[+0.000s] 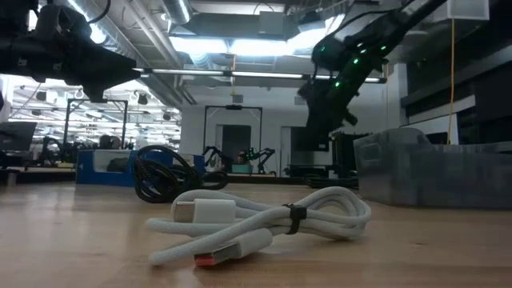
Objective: Pick and place USB-C Cables
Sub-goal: Put the top black charger cable into the black bin
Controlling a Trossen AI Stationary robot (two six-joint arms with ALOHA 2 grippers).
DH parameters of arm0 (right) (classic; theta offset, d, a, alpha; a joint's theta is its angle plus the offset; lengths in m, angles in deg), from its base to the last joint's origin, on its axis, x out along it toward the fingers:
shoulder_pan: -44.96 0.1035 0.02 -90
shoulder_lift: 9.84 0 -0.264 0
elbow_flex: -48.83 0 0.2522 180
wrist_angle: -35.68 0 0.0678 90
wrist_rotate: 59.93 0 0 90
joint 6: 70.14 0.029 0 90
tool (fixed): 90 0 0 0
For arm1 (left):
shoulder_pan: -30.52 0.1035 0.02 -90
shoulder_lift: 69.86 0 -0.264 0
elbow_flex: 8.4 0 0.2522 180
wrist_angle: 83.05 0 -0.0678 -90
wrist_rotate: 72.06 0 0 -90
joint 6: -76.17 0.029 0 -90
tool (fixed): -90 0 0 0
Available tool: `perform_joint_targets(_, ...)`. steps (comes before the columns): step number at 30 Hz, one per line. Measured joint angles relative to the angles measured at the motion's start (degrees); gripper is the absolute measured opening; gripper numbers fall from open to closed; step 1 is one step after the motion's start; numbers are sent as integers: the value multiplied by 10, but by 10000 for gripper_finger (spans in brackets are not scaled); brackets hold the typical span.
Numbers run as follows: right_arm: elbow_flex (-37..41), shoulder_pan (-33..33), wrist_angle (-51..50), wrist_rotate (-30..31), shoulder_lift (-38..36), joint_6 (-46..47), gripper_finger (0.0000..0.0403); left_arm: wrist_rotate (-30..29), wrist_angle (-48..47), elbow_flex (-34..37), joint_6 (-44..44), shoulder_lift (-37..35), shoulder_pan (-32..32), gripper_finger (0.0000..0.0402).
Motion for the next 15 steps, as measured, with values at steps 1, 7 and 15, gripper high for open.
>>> perform_joint_targets(1,-7,0,-11,-5,12,0,177,0,0,0,0,0,0,131)
perform_joint_targets(7,-24,2,-59,-9,45,9,177,0,-1,0,0,0,0,131)
perform_joint_targets(15,-24,2,-185,-9,43,80,177,0,-1,0,0,0,0,131)
